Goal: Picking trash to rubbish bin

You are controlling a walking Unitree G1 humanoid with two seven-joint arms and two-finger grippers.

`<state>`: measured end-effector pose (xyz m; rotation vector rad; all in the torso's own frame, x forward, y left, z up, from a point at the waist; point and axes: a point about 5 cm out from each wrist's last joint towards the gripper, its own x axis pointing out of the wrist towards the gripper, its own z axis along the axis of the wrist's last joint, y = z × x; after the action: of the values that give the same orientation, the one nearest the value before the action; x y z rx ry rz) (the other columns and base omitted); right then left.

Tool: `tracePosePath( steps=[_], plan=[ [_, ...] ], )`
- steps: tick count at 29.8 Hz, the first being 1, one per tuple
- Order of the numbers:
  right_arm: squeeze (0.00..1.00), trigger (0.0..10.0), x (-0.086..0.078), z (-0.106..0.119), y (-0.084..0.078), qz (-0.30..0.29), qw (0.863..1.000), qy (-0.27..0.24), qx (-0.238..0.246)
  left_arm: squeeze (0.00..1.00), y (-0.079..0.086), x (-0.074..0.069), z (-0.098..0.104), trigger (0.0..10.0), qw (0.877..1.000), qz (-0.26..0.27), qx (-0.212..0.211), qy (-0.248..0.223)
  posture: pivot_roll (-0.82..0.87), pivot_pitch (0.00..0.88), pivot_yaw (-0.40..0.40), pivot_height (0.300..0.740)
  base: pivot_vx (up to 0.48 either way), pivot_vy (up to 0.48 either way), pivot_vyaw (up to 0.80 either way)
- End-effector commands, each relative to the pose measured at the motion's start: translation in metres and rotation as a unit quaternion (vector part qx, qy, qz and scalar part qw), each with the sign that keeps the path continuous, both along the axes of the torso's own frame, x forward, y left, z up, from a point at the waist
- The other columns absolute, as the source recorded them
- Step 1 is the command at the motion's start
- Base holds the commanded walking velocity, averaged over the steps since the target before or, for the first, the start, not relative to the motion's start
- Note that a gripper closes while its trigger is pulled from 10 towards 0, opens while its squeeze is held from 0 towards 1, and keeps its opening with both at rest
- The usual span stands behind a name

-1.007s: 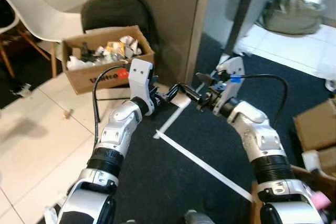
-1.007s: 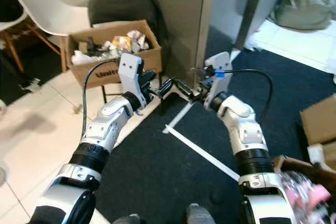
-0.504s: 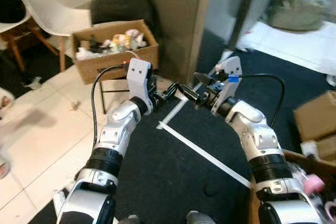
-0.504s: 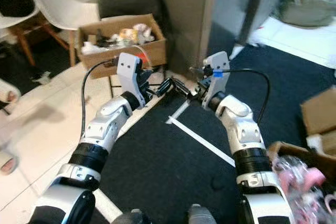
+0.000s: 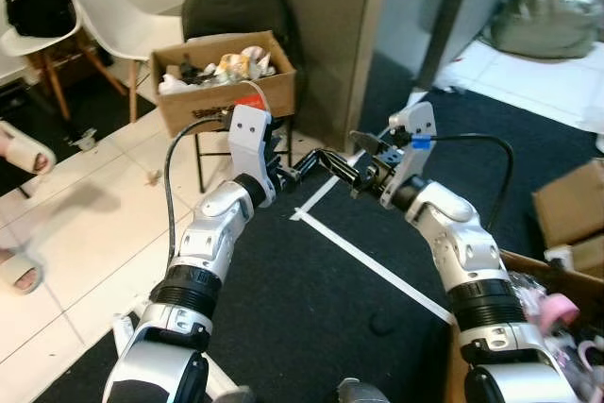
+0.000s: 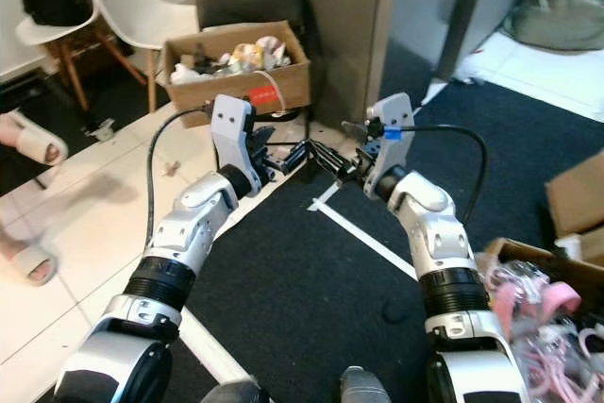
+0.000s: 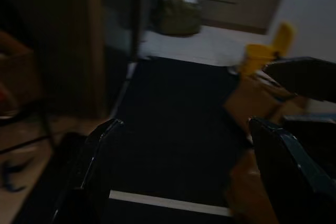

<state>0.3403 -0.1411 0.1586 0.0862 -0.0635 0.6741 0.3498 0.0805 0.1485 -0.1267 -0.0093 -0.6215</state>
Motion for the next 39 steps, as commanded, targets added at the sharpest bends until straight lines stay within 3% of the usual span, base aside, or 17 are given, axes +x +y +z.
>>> tracePosePath(
  steps=[1,39],
  plan=[
    [0.00,10.0,-0.0009,-0.0016,0.0064,0.011,1.000,0.002,-0.001,0.00,0.0014,-0.0011,-0.0066,10.0,1.000,0.002,0.000,0.014,-0.06,0.000,0.009,0.740,-0.304,0.000,0.00],
    [0.00,10.0,-0.0010,-0.0024,0.0070,0.011,1.000,0.001,-0.003,0.00,0.0010,-0.0011,-0.0084,10.0,1.000,0.001,0.001,0.017,-0.06,0.000,0.007,0.740,-0.302,0.000,0.00]
  ],
)
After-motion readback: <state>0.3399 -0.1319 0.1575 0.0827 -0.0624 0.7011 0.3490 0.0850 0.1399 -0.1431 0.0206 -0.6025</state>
